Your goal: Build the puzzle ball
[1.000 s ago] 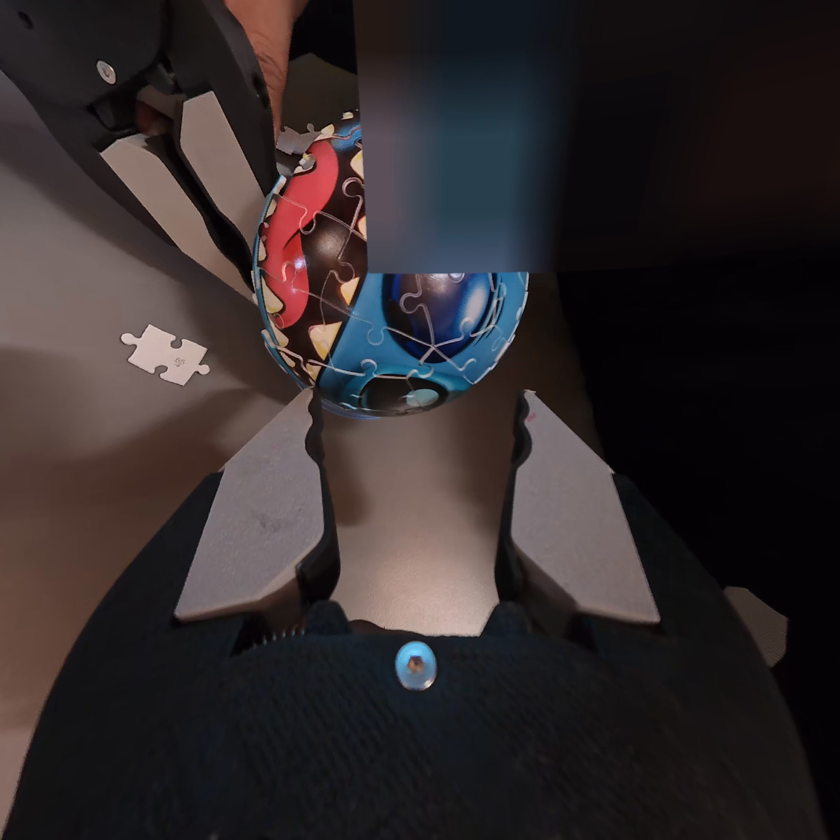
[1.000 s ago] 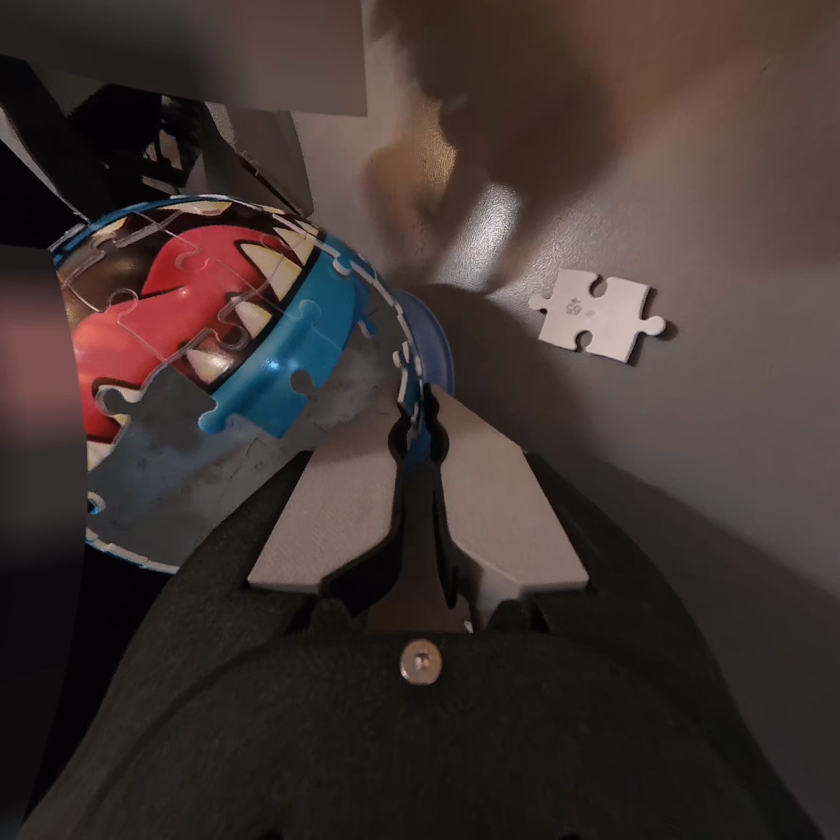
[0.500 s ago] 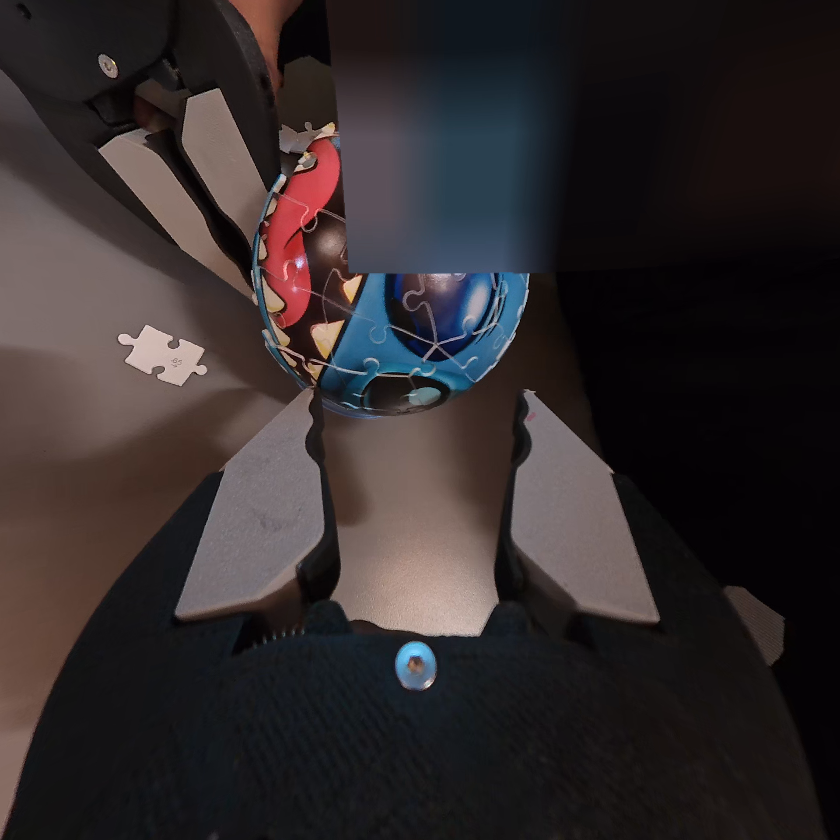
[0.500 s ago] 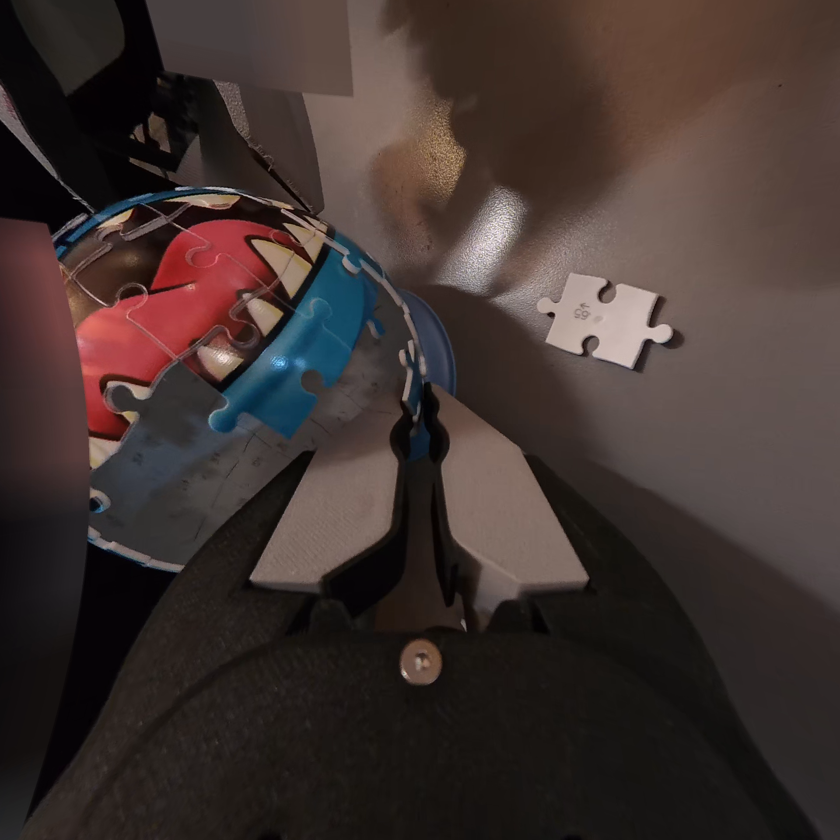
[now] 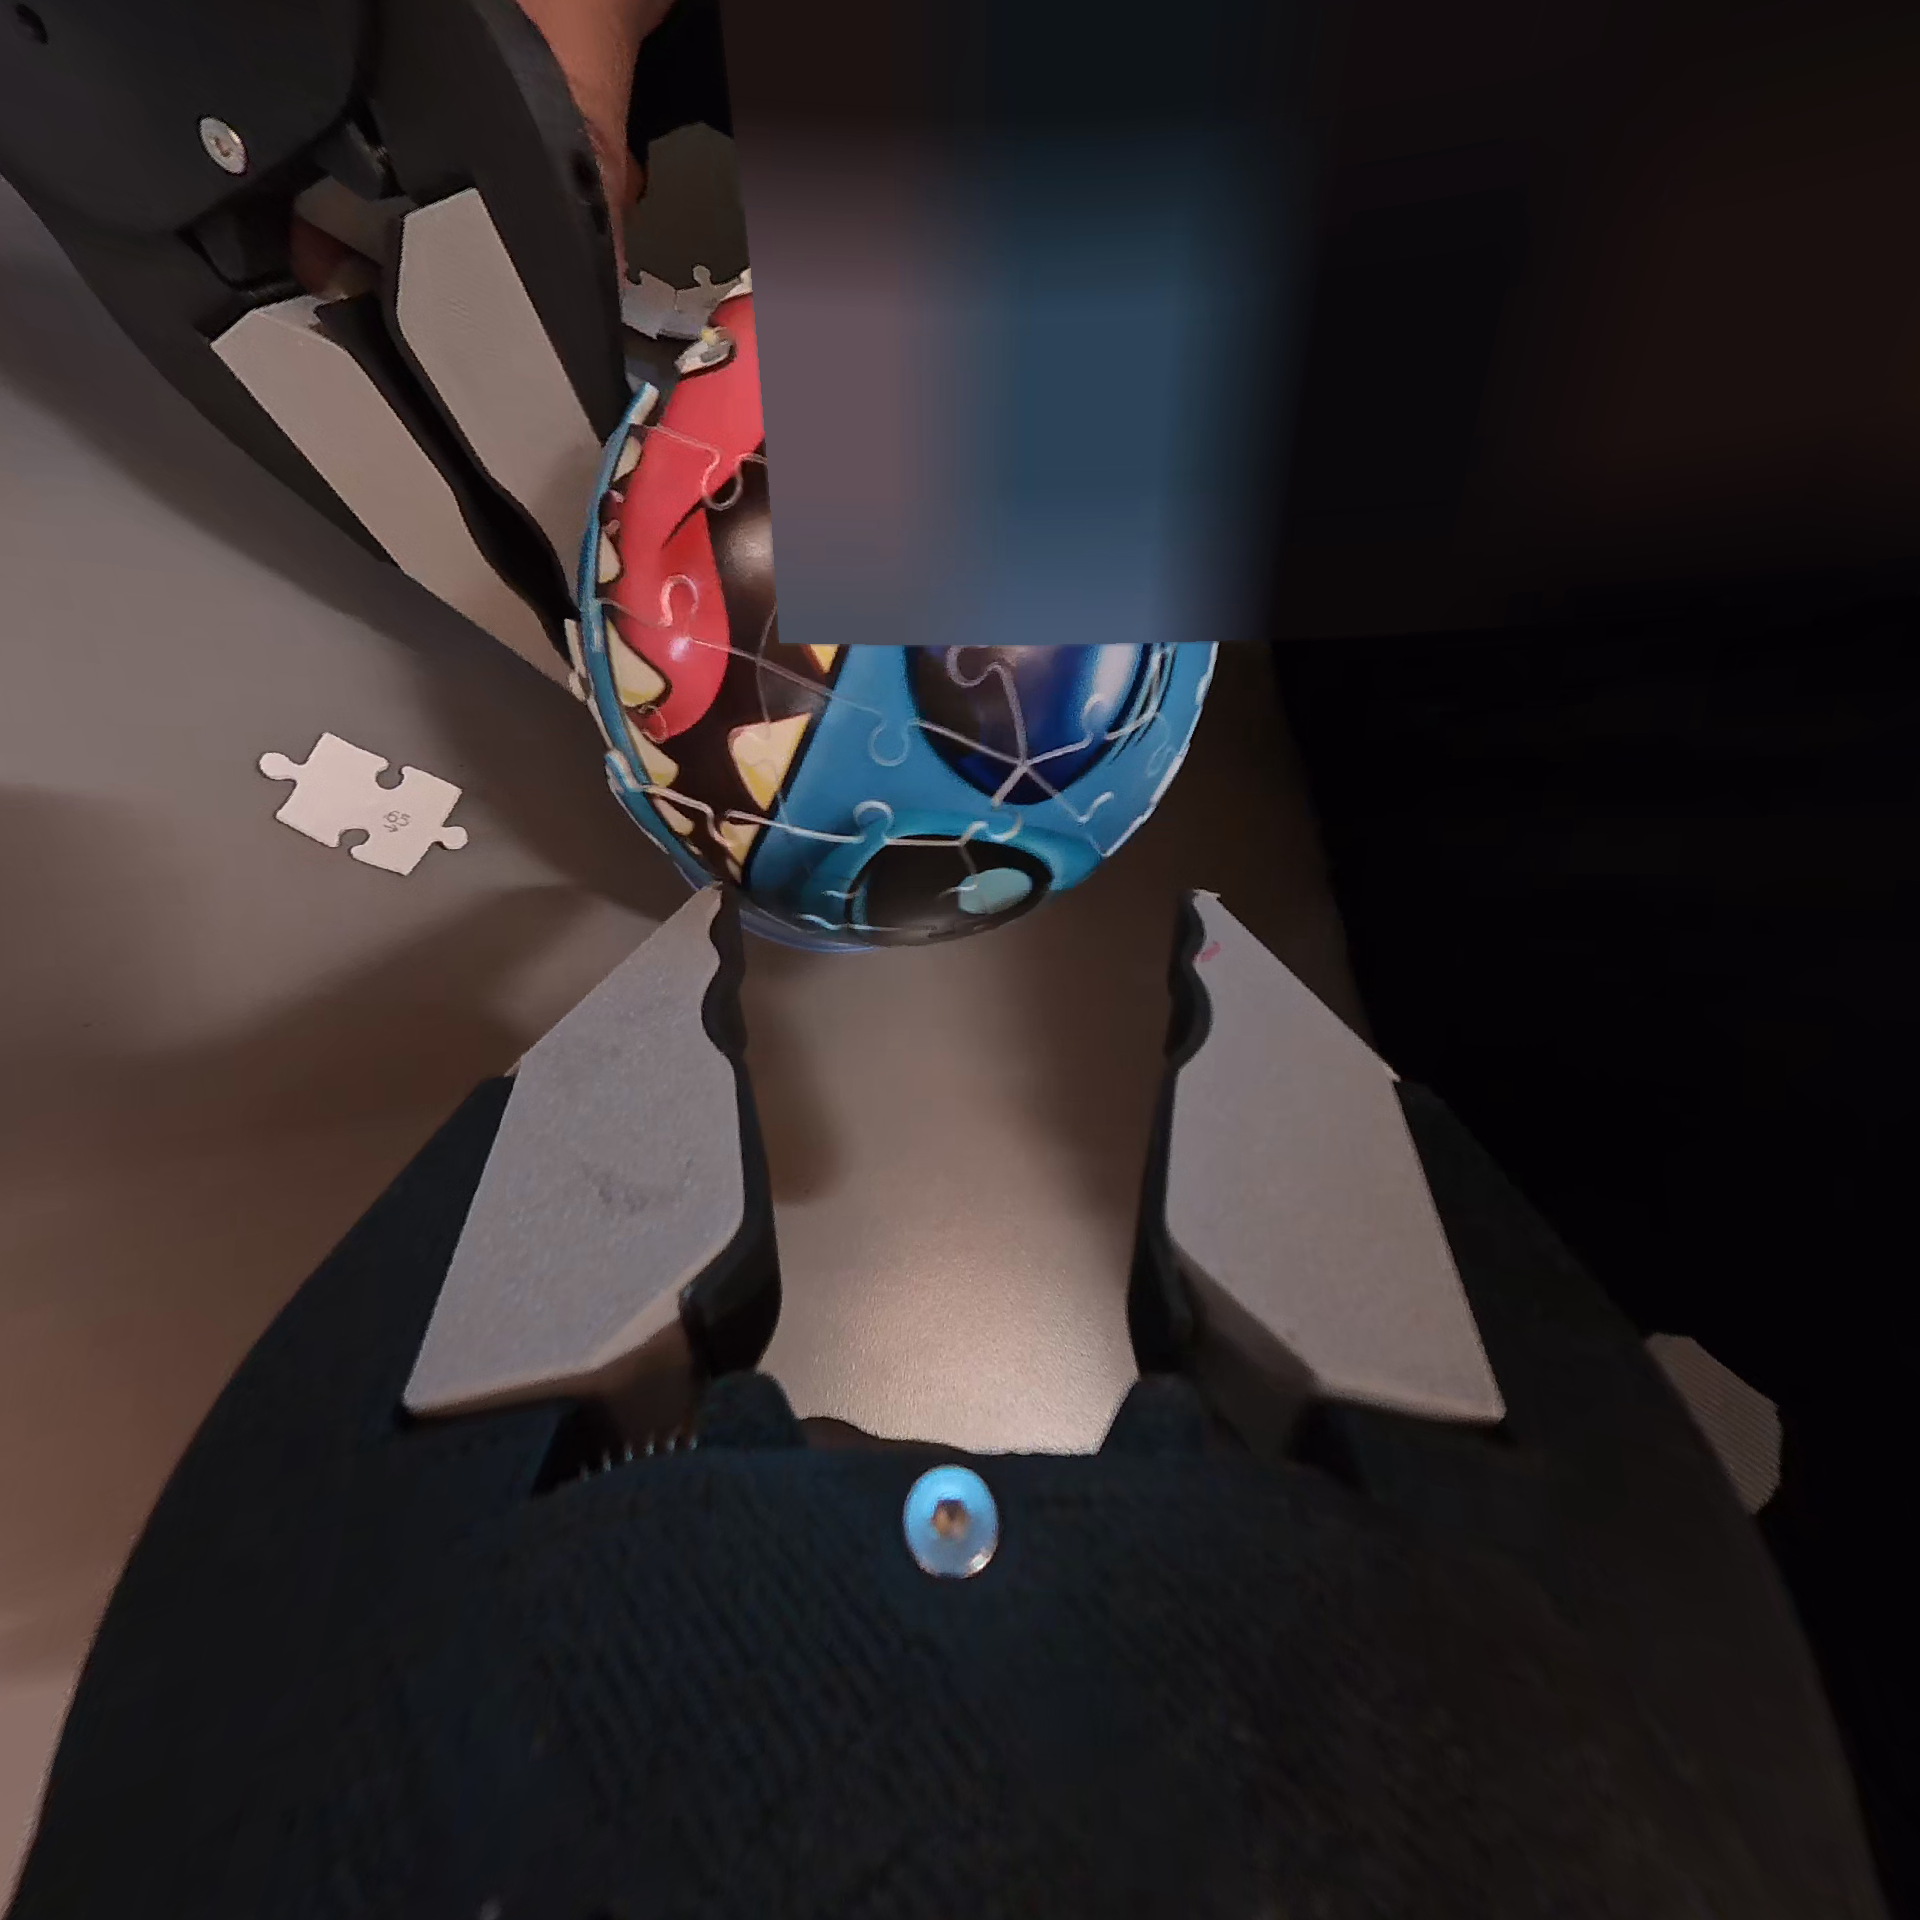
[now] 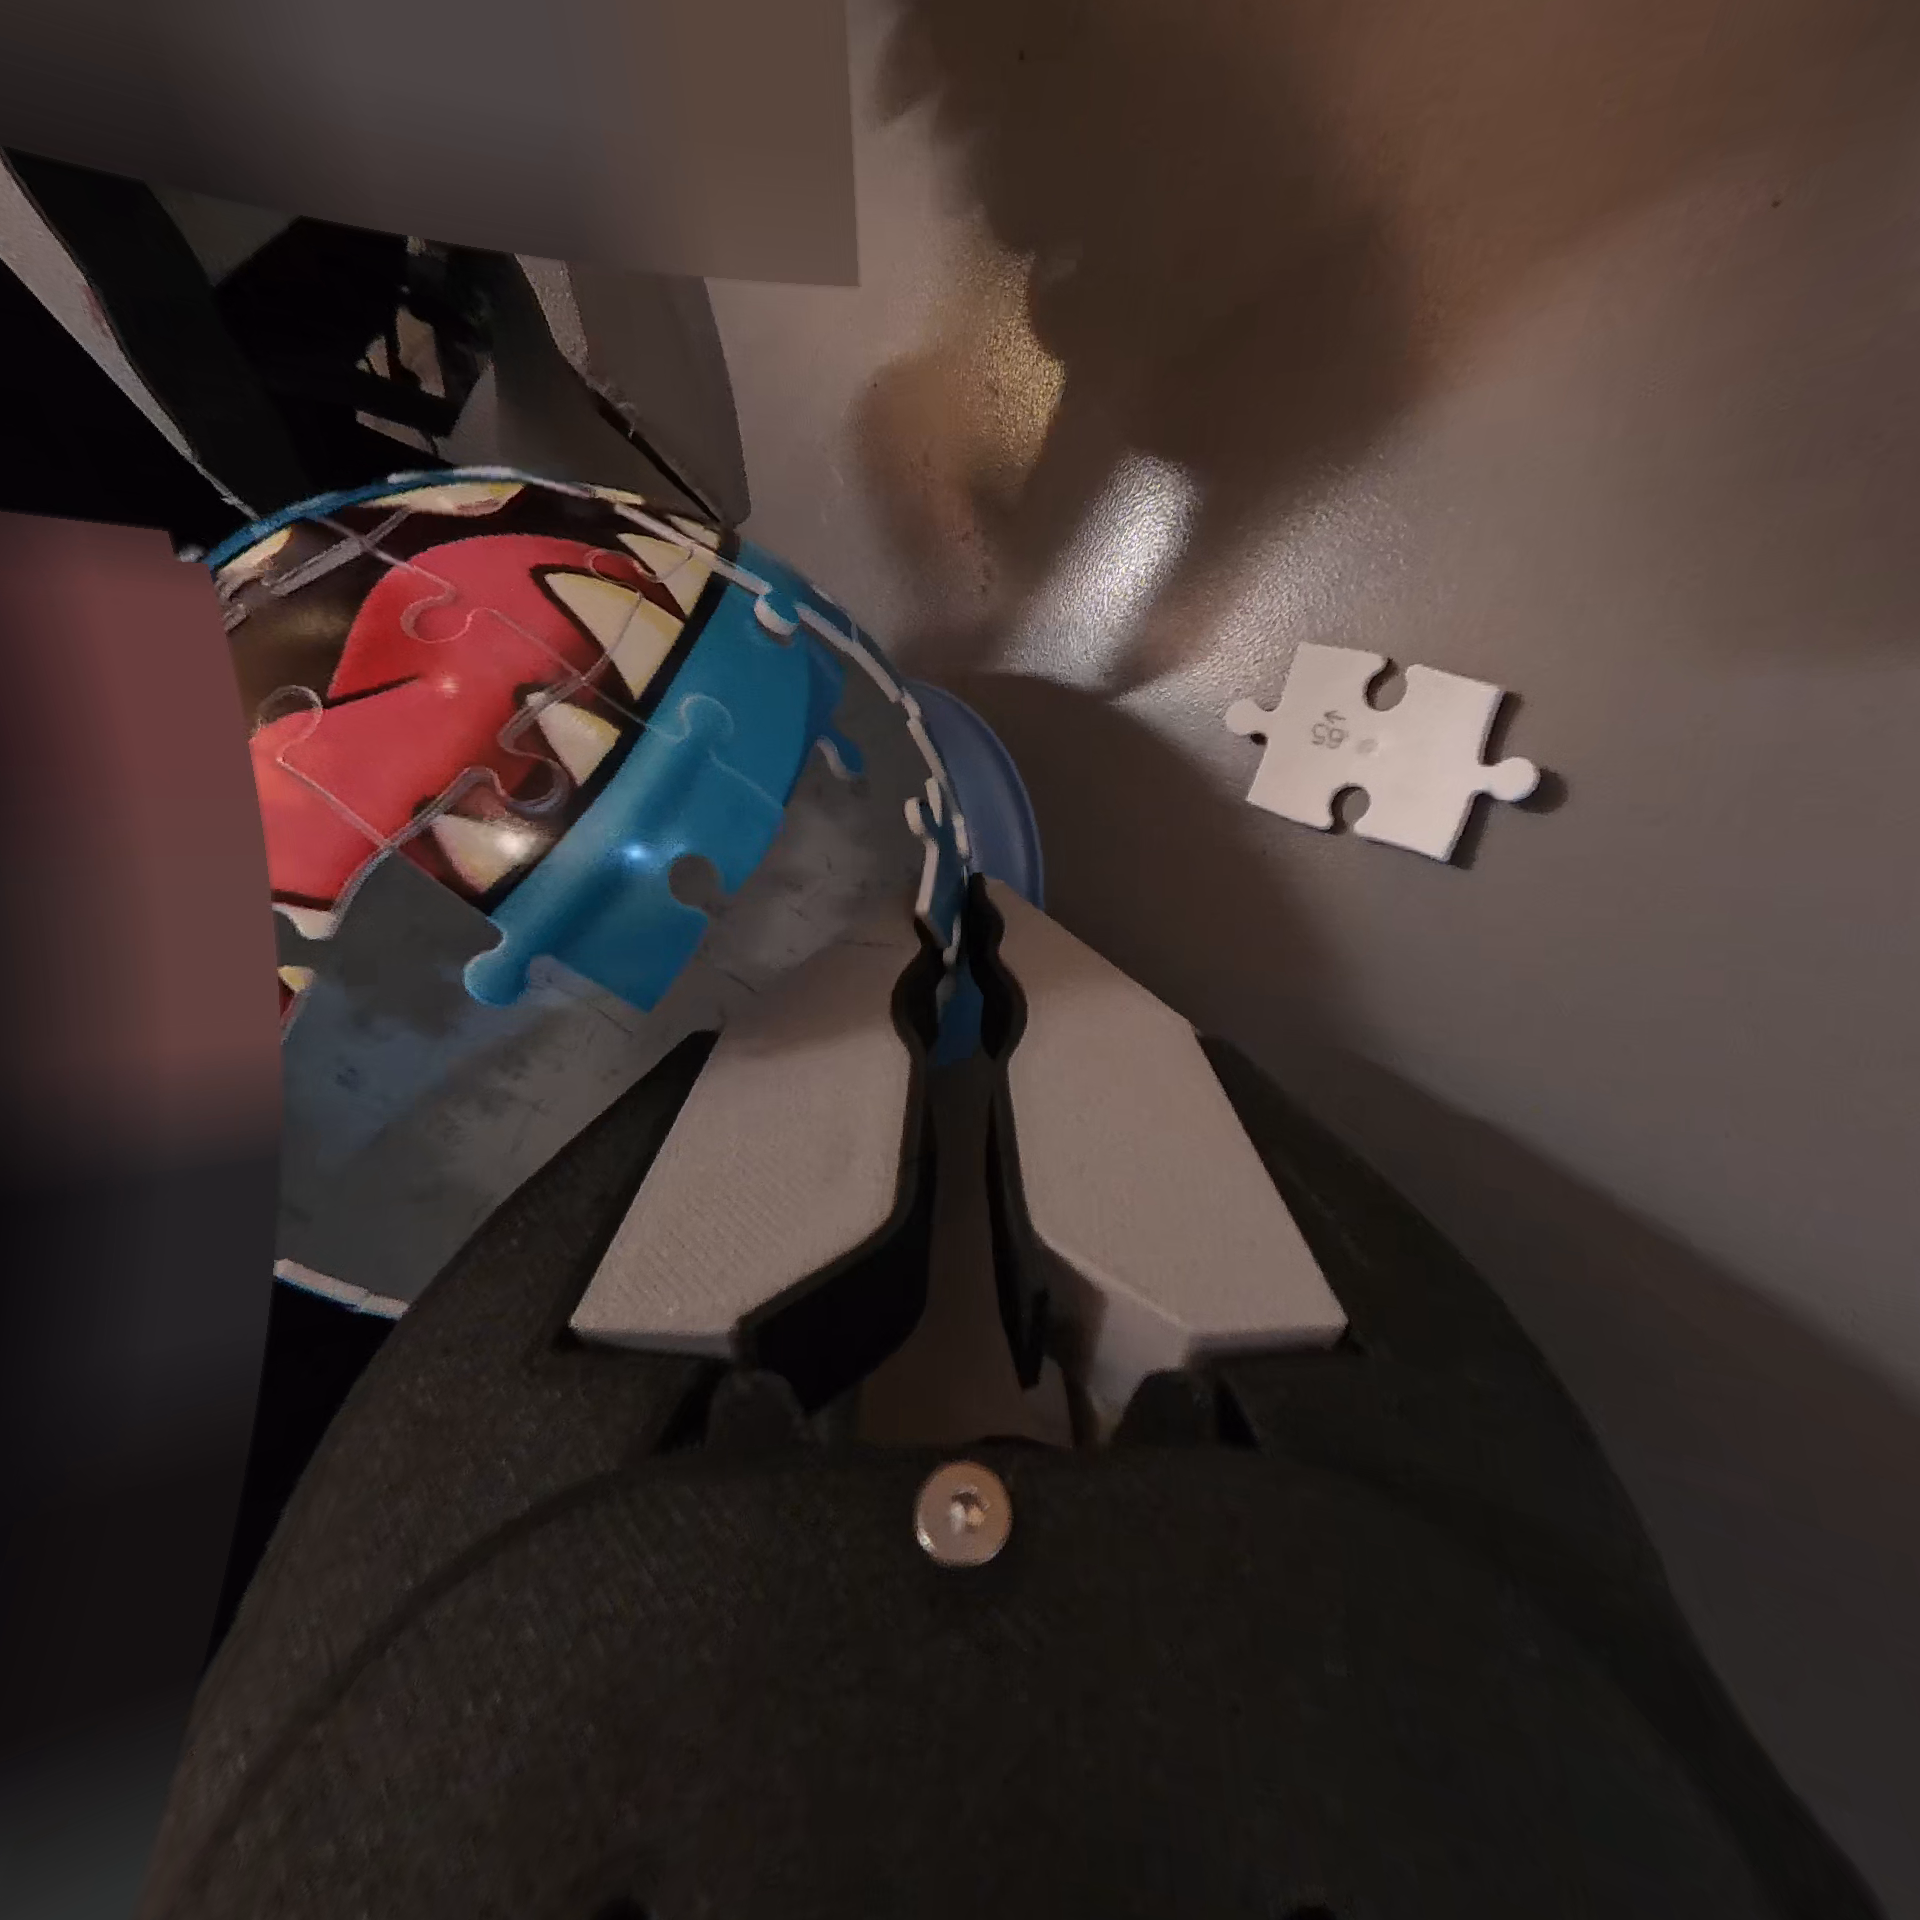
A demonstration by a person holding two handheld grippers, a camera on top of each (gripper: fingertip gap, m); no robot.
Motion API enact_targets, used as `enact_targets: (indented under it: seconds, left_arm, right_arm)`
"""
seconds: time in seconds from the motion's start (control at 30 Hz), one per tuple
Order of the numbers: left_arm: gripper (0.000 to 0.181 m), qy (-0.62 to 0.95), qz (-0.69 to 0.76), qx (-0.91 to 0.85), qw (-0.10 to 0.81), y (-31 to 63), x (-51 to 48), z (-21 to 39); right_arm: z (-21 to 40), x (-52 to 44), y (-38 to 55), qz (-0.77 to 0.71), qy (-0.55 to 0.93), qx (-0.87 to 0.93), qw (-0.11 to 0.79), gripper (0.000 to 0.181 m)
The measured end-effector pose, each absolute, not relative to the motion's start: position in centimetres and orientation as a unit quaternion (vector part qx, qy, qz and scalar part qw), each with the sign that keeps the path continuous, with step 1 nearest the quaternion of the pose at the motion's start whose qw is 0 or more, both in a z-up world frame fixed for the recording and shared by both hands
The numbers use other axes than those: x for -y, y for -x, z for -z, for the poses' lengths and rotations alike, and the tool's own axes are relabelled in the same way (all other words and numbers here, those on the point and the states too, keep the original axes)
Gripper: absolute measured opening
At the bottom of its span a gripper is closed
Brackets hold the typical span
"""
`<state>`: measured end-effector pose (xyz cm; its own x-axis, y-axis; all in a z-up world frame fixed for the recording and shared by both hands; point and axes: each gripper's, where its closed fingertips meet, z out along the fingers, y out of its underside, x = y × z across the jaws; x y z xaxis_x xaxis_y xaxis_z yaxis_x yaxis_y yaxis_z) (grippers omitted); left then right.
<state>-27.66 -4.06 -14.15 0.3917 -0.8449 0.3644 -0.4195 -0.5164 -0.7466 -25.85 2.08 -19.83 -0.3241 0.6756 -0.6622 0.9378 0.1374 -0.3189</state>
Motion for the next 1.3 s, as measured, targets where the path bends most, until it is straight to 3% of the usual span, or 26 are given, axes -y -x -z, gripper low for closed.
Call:
enact_targets:
  seconds: [0.57,1.07,1.3]
  left_arm:
    - [0.077,0.786,0.375,-0.403,0.283,28.0,4.2,14.0]
    - [0.078,0.79,0.365,-0.379,0.314,29.9,3.7,13.0]
    - [0.078,0.791,0.368,-0.369,0.319,30.0,3.7,13.1]
  right_arm:
    - [17.5,-3.5,26.4,0.396,-0.554,-0.713,0.168,0.02]
    - [12.5,-7.3,28.5,0.459,-0.572,-0.678,0.043,0.029]
    - [15.8,-4.8,27.3,0.443,-0.54,-0.705,0.119,0.027]
